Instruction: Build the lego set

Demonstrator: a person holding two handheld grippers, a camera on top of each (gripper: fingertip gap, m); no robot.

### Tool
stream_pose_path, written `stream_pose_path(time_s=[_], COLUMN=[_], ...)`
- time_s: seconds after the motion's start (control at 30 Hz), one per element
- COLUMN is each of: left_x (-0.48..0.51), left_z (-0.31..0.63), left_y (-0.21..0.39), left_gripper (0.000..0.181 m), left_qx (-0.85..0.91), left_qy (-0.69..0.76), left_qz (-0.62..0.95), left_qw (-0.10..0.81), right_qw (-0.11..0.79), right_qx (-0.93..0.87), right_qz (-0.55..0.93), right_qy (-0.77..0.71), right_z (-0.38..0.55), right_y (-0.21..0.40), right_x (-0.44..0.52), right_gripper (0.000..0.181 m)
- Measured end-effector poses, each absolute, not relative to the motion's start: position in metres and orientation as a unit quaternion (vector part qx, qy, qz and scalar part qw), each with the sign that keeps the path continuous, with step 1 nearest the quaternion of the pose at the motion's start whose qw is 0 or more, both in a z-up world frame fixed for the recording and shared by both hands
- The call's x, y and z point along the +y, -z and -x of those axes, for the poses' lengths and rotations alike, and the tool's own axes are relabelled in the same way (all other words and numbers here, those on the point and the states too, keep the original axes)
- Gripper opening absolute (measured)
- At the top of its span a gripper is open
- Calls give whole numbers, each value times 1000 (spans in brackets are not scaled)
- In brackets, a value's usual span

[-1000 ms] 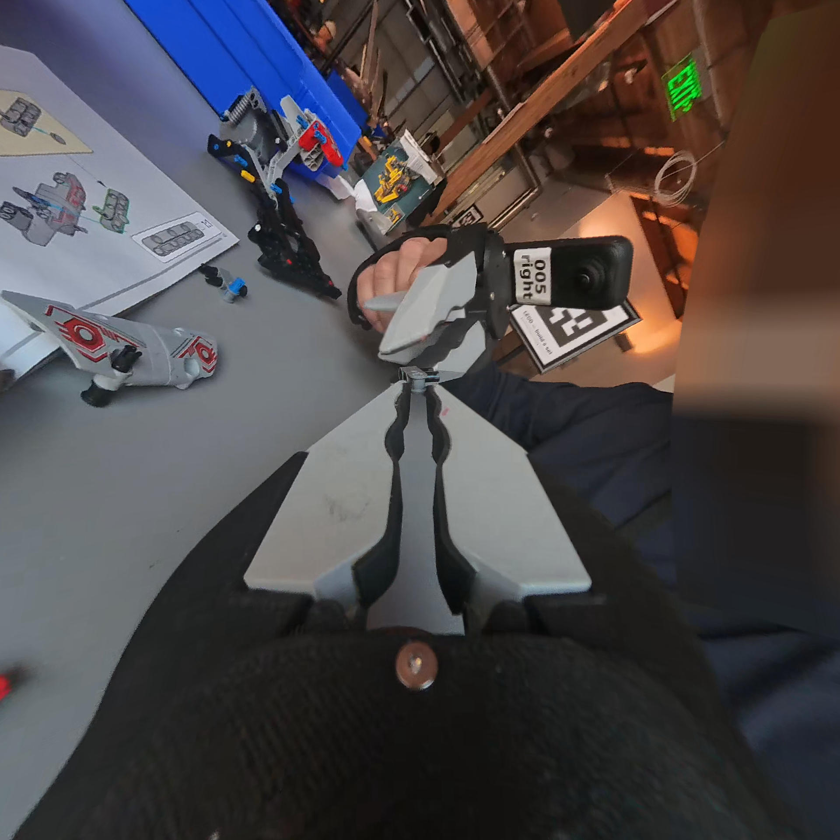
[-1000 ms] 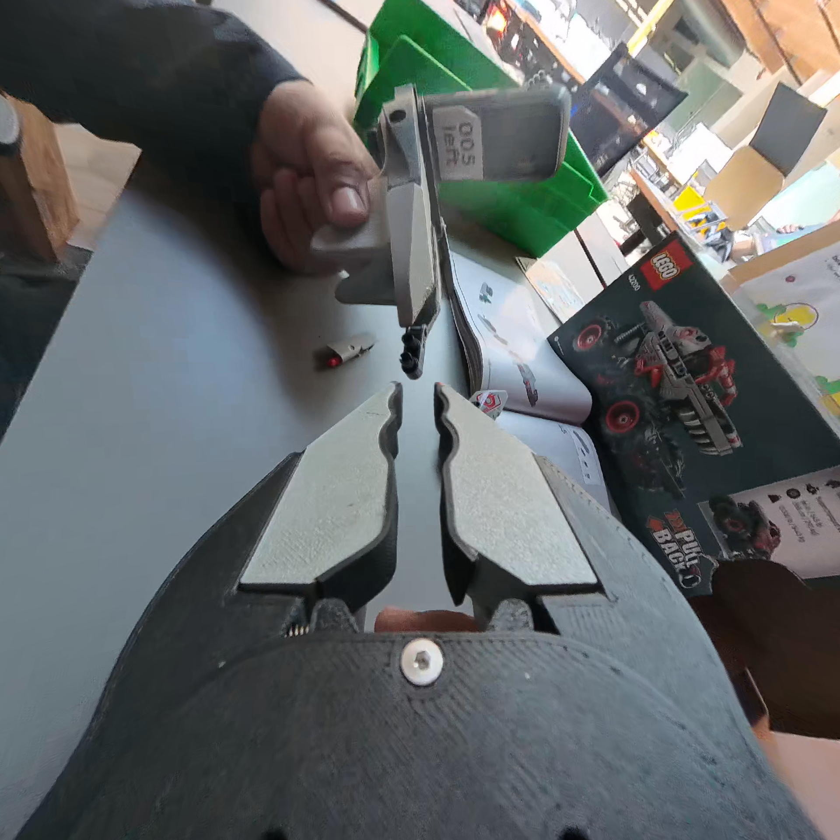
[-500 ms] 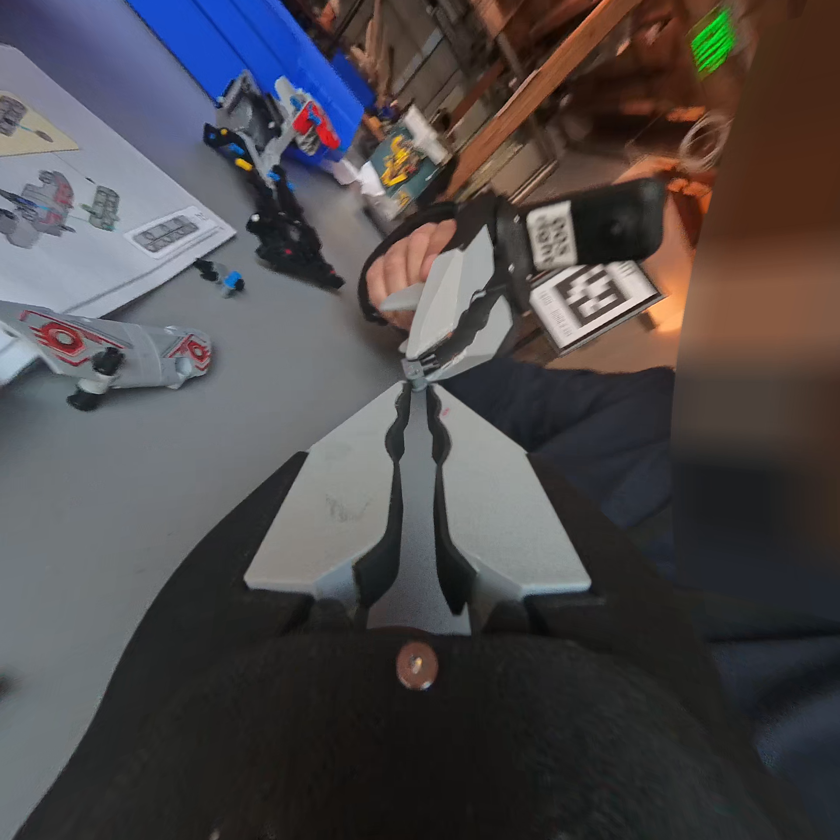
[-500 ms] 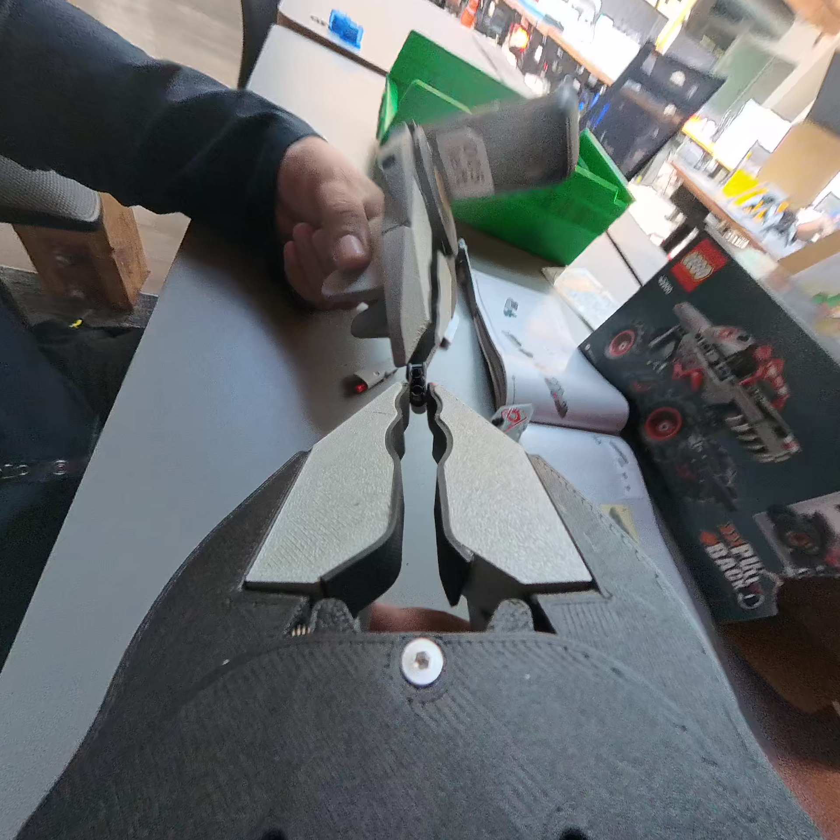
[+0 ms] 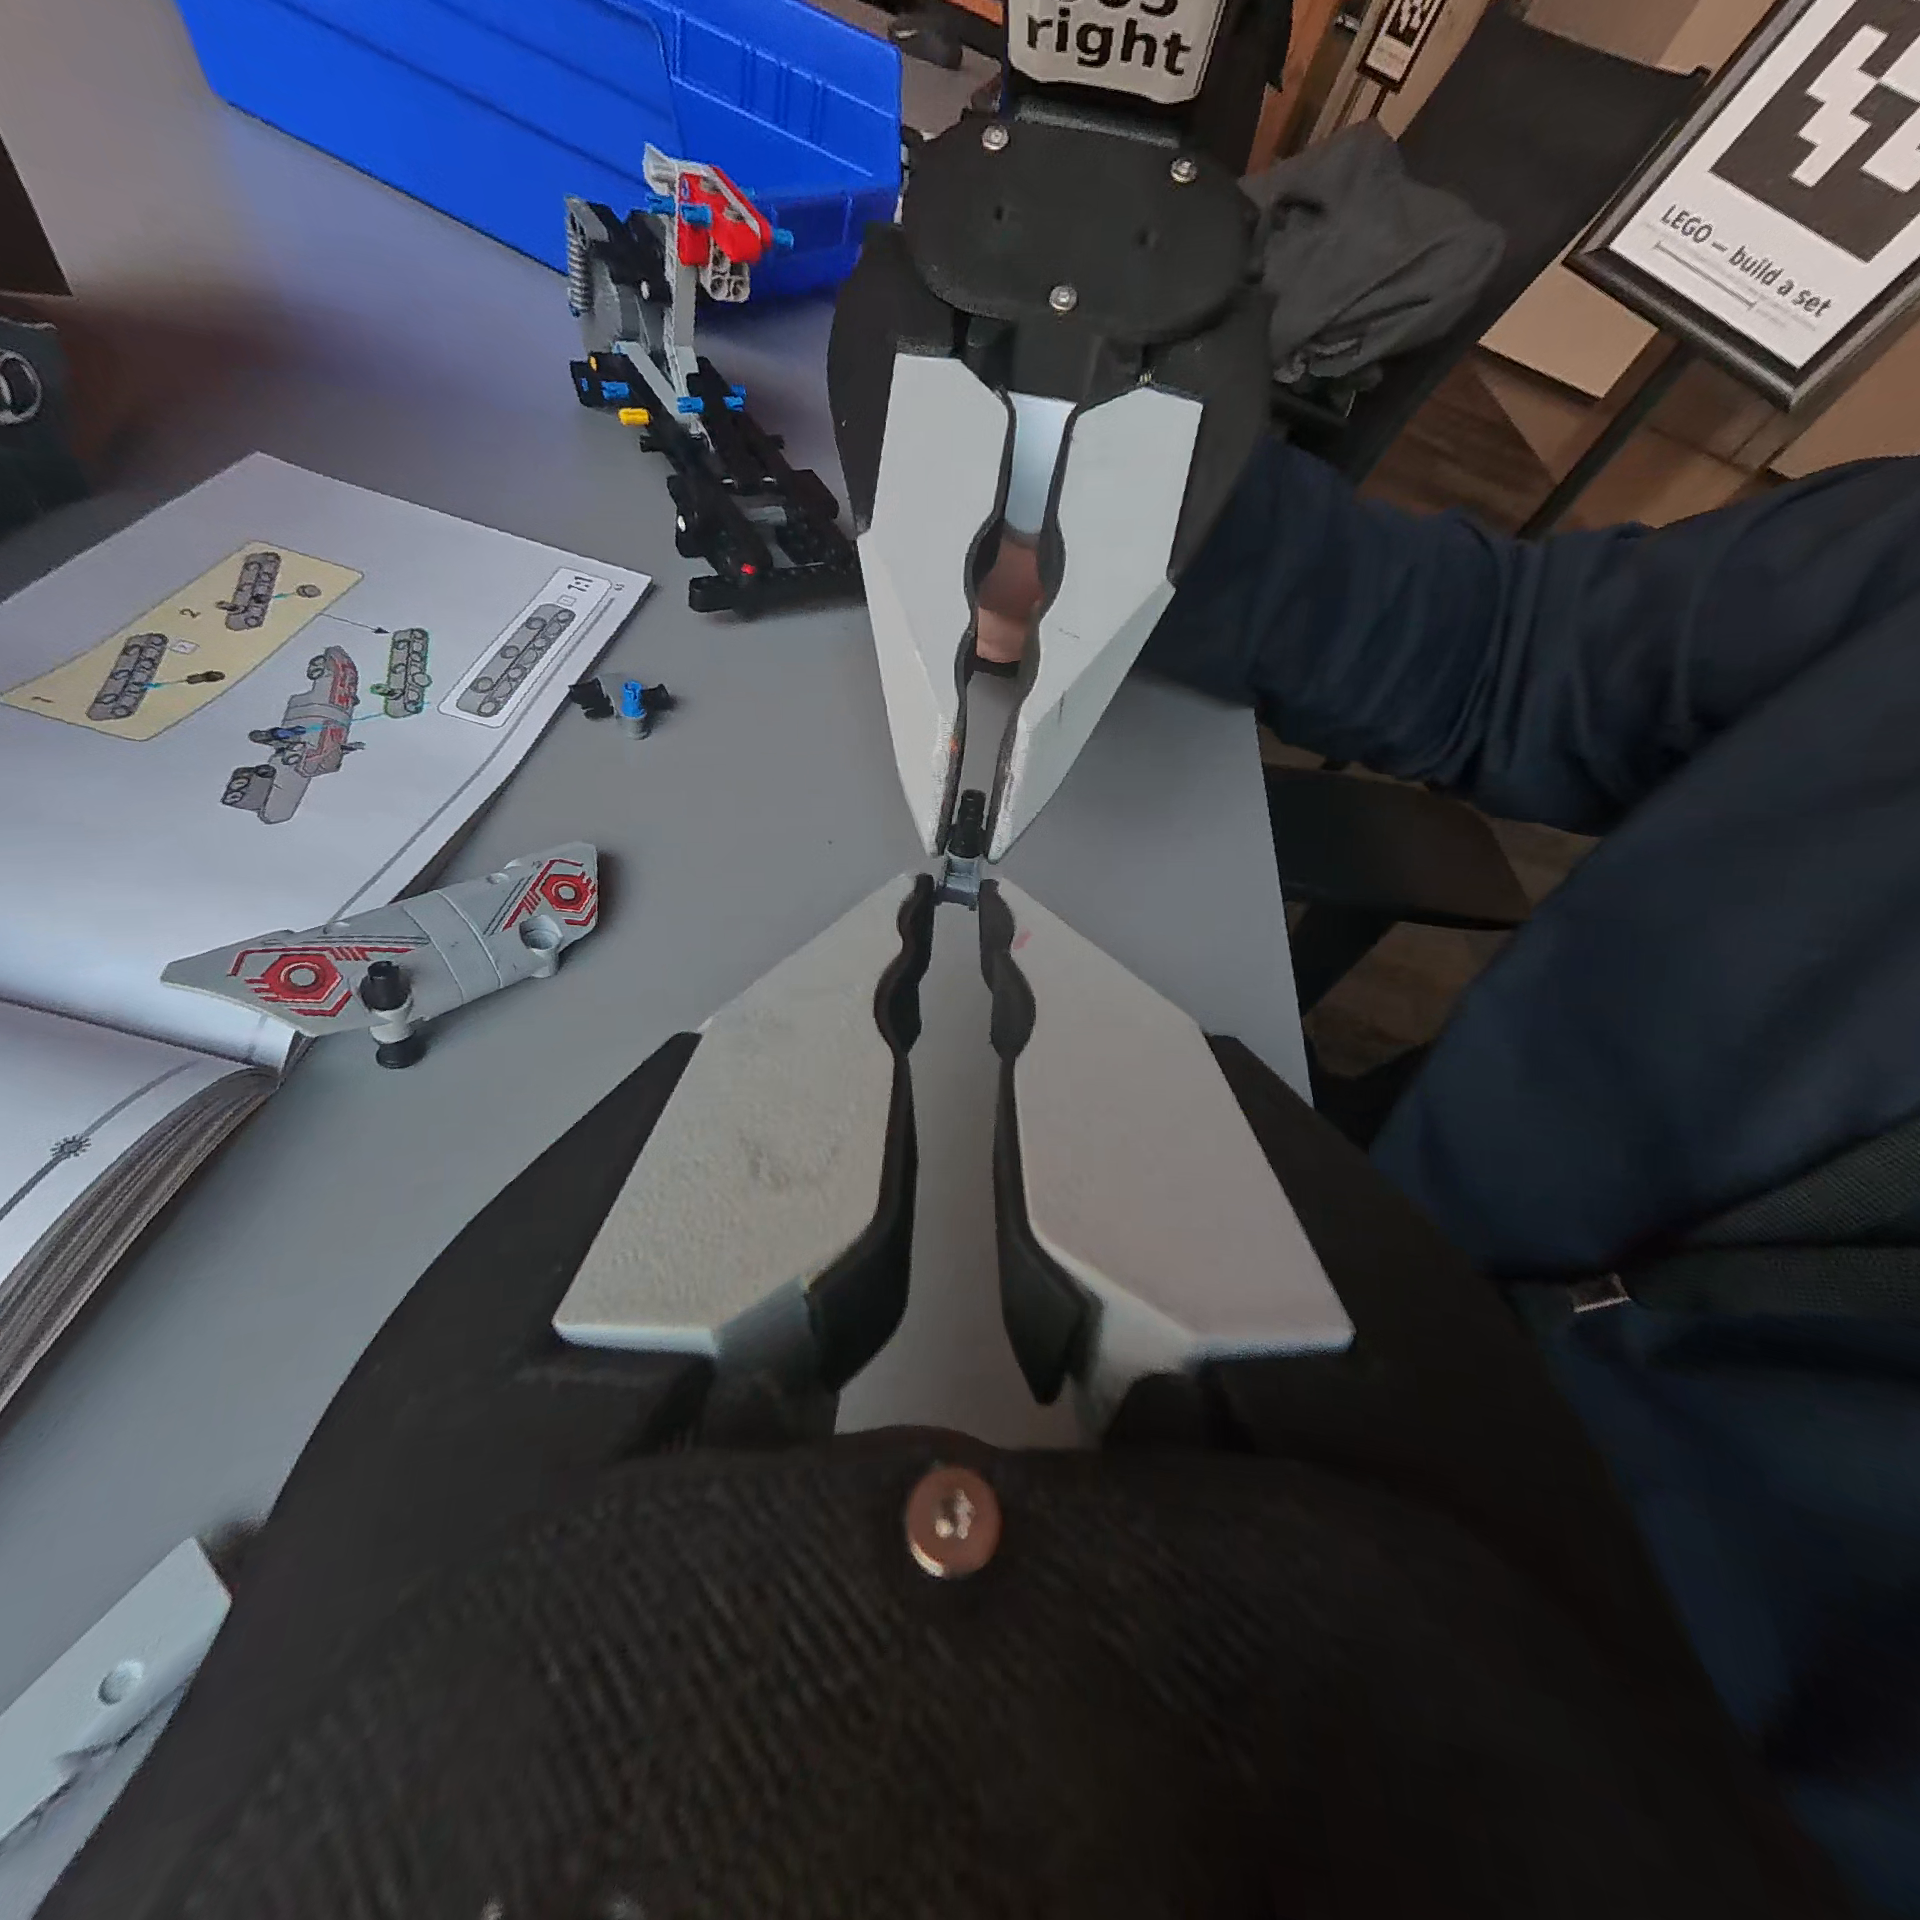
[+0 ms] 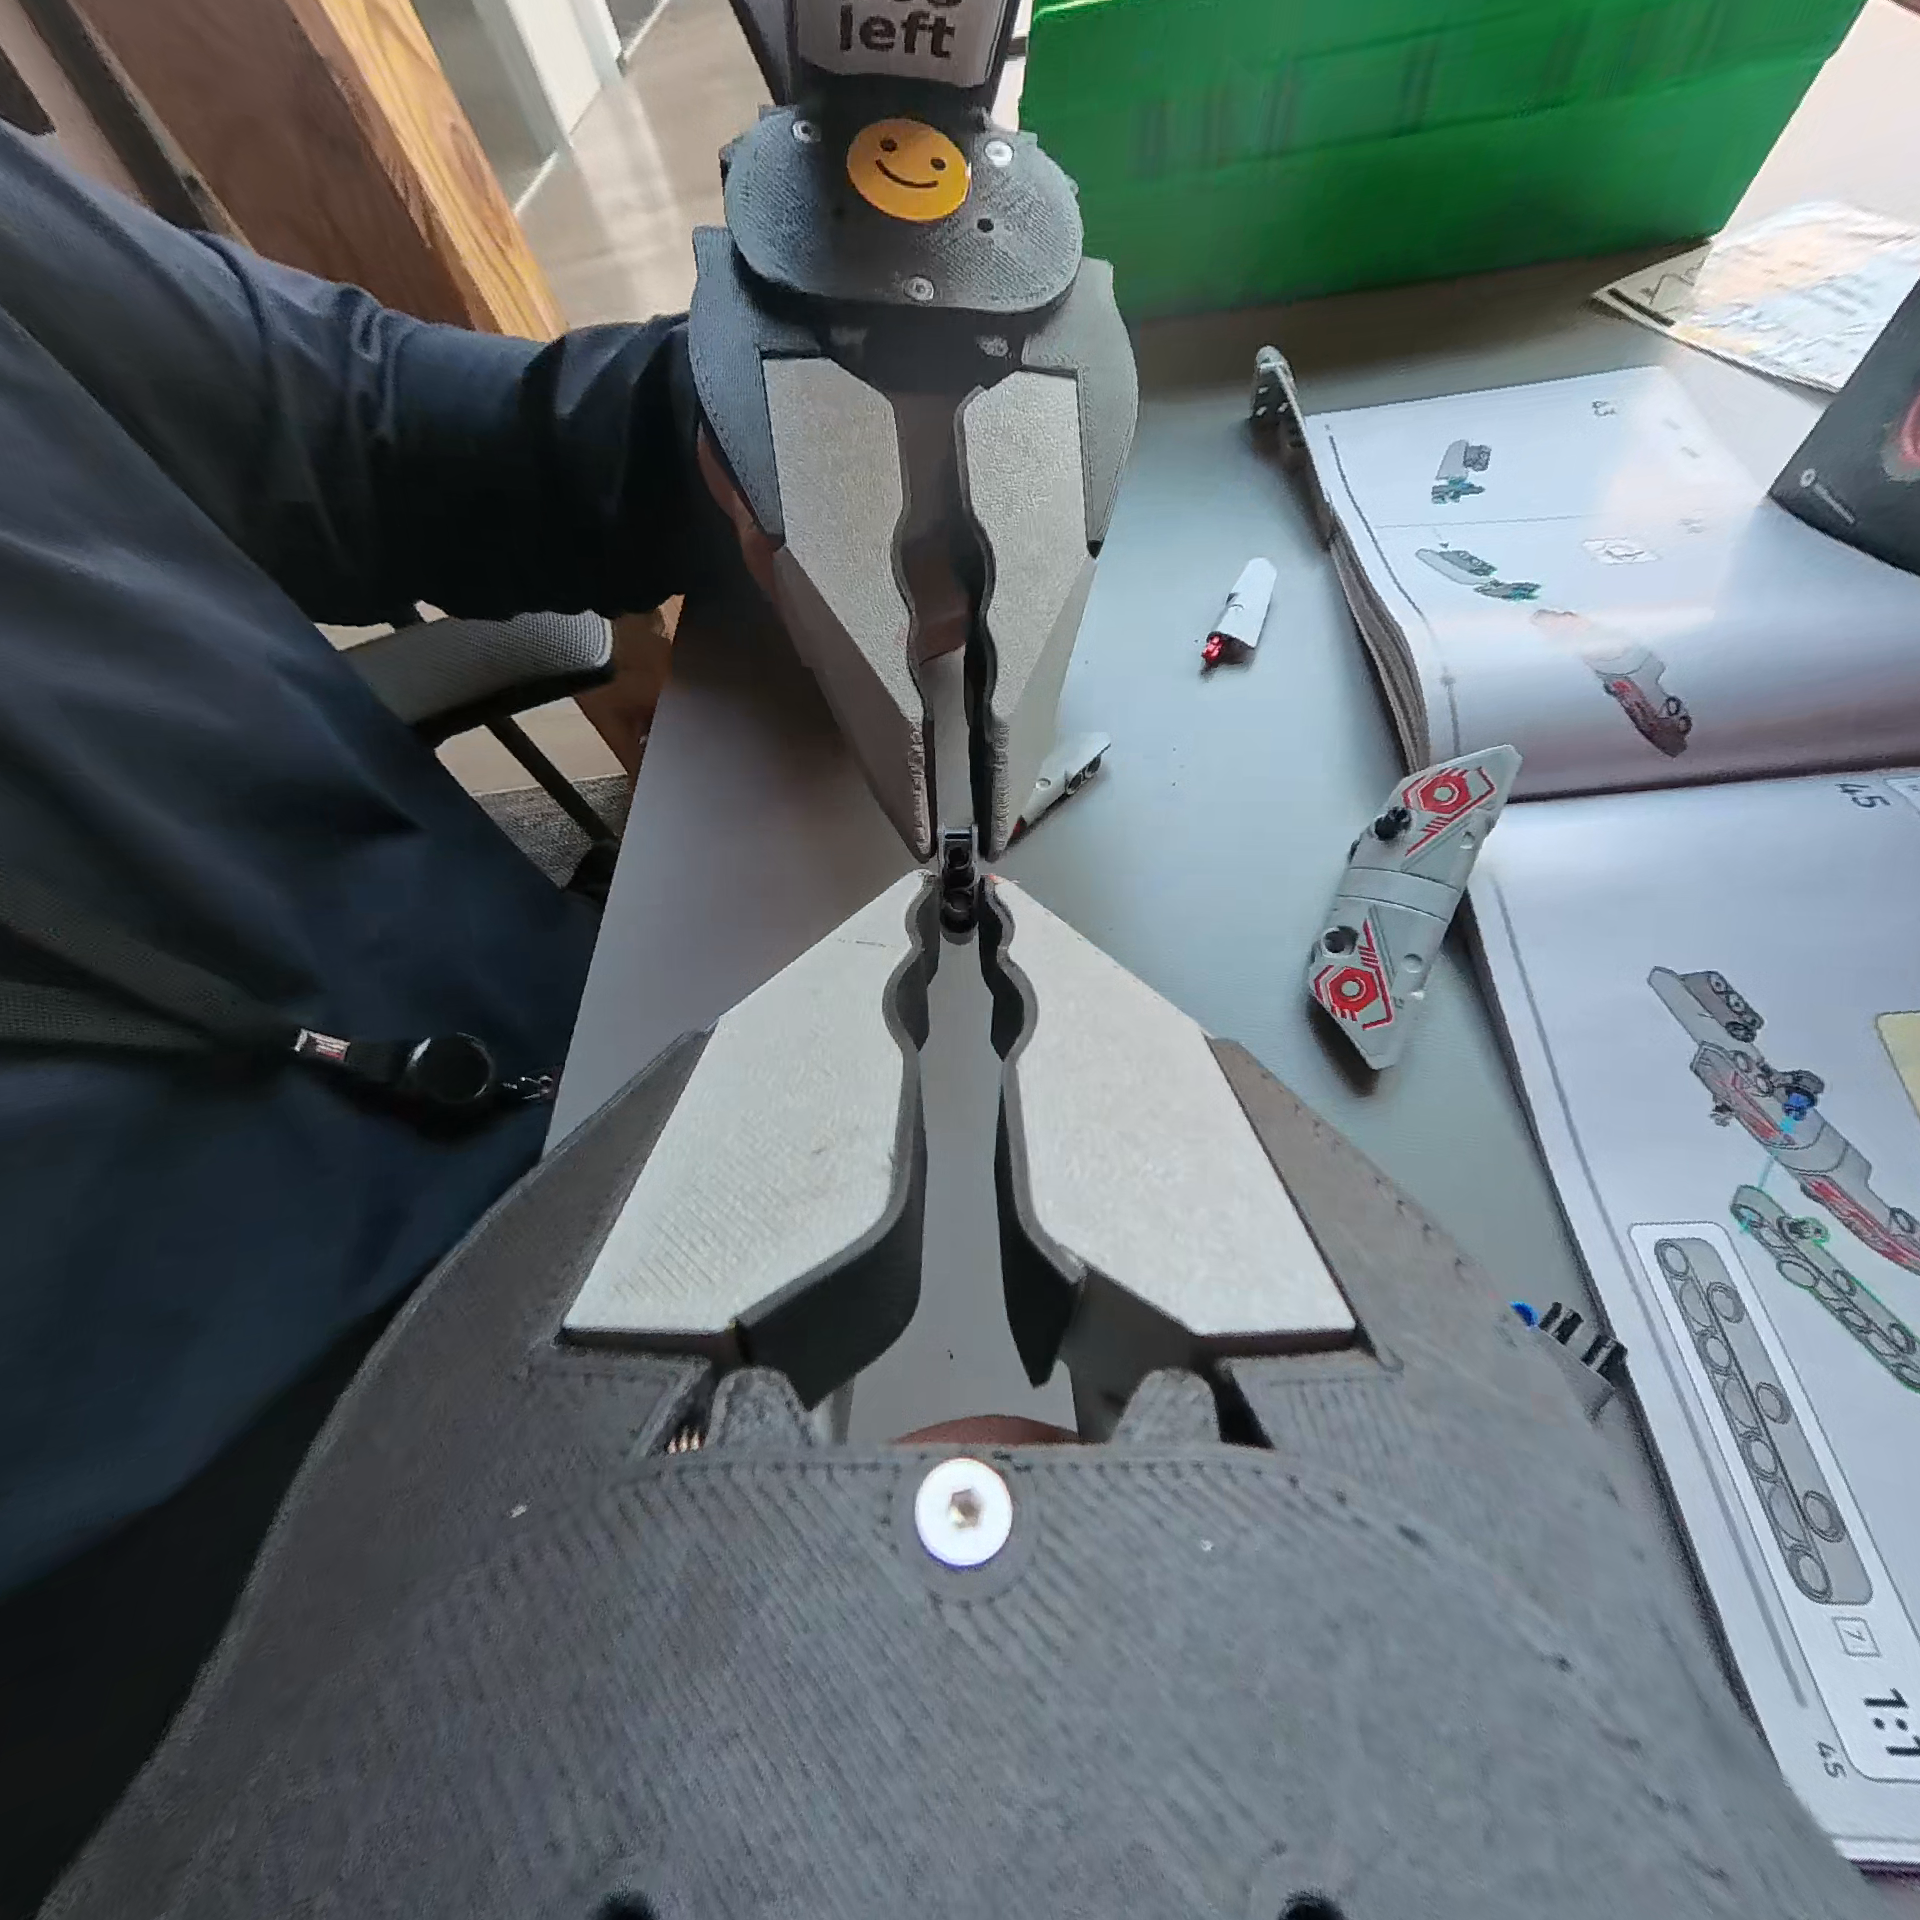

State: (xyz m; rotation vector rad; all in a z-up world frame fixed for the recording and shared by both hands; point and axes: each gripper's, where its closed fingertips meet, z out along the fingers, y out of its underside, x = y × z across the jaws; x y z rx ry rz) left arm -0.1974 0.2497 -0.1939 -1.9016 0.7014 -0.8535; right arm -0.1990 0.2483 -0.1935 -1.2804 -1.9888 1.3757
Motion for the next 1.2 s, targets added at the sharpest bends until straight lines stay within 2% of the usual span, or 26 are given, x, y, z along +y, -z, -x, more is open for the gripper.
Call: stream_pose_path(time_s=[0.23, 0.37, 0.47, 0.6, 0.67, 1.0, 1.2], left_x=[258, 263, 262, 259, 258, 257, 258], left_z=[201, 213, 218, 209, 205, 204, 204], left_y=[171, 143, 134, 137, 137, 146, 156], left_gripper=[5, 5, 5, 5, 5, 5, 5], left_qx=[207, 134, 112, 109, 100, 70, 55], left_qy=[405, 454, 461, 473, 482, 492, 494], left_qz=[735, 685, 663, 664, 659, 677, 698], left_qw=[503, 554, 579, 569, 569, 543, 516], right_qw=[241, 265, 257, 243, 234, 243, 204], right_qx=[-636, -594, -570, -543, -545, -534, -516], right_qz=[475, 484, 503, 494, 484, 493, 515], right_qy=[-558, -585, -597, -634, -643, -643, -653], right_z=[208, 208, 208, 208, 208, 215, 218], right_y=[161, 147, 149, 141, 139, 140, 148], right_x=[261, 269, 271, 265, 259, 257, 258], right_gripper=[3, 24, 23, 18, 6, 5, 4])
